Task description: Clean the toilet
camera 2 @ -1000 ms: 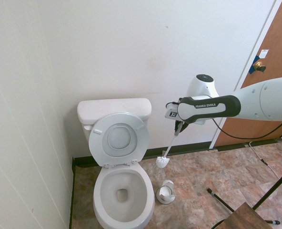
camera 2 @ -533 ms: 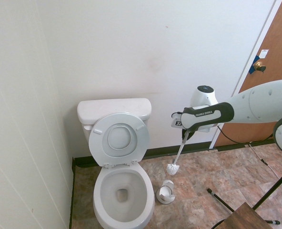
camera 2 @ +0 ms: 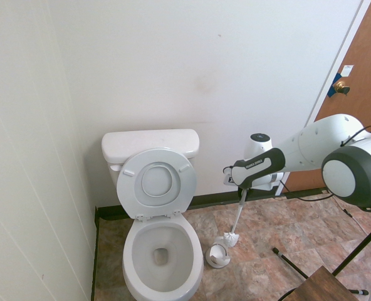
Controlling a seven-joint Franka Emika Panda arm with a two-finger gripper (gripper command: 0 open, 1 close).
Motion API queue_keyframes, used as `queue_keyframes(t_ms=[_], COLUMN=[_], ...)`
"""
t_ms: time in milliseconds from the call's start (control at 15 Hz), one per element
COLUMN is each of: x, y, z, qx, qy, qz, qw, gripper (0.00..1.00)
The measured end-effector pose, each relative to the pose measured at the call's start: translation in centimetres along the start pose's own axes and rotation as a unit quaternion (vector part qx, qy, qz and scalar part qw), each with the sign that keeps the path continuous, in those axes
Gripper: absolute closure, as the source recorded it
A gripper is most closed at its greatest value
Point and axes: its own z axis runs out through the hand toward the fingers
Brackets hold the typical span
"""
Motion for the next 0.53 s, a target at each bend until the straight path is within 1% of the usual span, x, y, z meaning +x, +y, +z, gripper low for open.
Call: queue_keyframes(t_ms=[533], x=[-0.3], y=[-1.4], z=[6.0], qx=[-0.024], qy=[-0.013], qz=[-0.005], qw=[1.0], gripper=[1.0])
